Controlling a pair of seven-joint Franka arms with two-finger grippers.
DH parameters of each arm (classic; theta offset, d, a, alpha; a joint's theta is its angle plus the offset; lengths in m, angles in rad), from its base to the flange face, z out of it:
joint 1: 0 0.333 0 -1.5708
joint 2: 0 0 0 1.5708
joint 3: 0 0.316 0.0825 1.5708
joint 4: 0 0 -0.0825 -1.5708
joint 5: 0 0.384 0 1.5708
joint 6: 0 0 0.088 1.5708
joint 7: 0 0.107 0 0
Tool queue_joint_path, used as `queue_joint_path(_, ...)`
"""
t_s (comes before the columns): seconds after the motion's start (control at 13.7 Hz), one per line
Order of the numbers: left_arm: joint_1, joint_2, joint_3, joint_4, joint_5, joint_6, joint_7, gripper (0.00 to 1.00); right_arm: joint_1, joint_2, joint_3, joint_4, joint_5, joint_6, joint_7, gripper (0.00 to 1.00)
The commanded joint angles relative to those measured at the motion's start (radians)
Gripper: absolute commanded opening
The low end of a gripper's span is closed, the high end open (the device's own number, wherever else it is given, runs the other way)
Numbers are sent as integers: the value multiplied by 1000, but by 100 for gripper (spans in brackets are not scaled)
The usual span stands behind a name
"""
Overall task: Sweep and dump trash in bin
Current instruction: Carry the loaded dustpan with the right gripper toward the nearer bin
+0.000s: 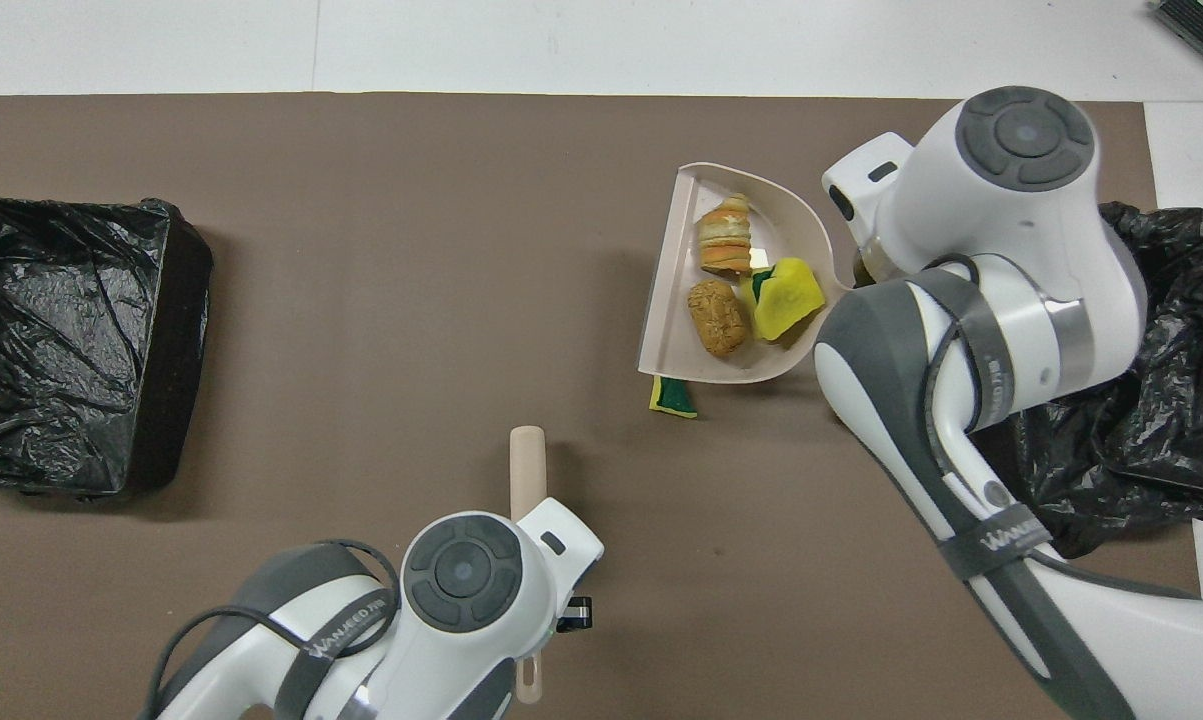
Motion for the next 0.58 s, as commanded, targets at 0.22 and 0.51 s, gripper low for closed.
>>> queue_joint_path(0.22,-93,24,16,-93,-19,156,-65,0,-153,-123,1,-6,28,-71,-177,0)
queue_joint_path(0.51,-102,27,18,-116,-42,211,-82,0,-316,-156,-5,-6,6,-119,-341,0)
